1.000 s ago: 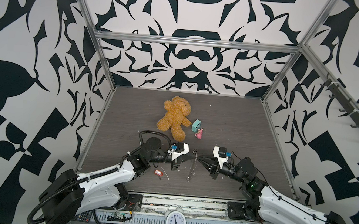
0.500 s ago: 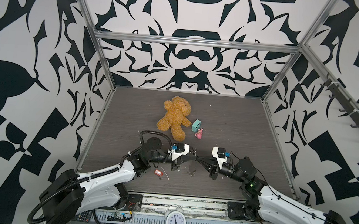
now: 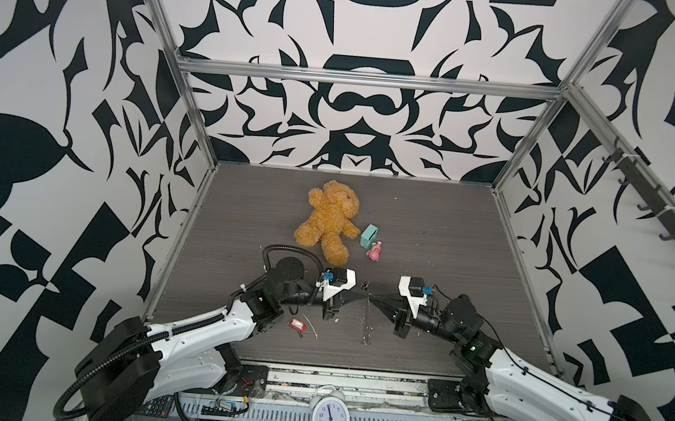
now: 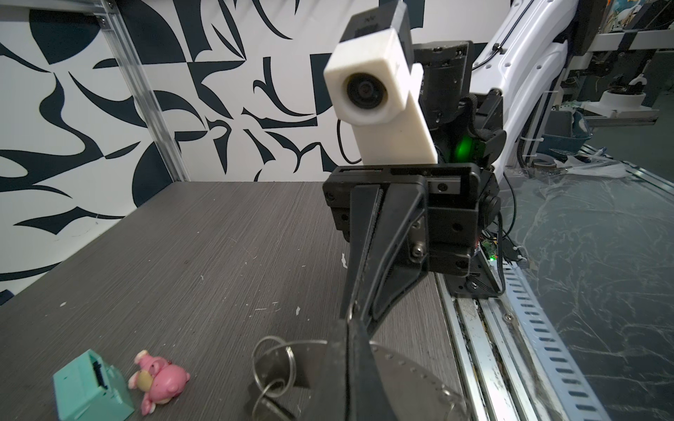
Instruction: Put the keys on the keyring
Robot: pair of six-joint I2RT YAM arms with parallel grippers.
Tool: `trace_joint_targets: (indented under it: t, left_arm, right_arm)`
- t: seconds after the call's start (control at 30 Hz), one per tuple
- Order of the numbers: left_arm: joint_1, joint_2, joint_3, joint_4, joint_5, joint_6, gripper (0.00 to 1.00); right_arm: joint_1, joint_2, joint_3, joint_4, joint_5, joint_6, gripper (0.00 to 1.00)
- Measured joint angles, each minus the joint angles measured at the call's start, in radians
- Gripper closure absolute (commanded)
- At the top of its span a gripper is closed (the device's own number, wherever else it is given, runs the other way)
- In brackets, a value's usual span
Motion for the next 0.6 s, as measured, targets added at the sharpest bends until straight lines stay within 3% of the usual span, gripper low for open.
trace_joint_targets:
  t: [0.6]
  left_arm:
    - [-0.005, 0.023, 0.043, -0.034, -0.009, 0.046, 0.79]
  right_arm:
    - [0.001, -0.001, 0.0, -0.047, 0.015, -0.029, 1.0]
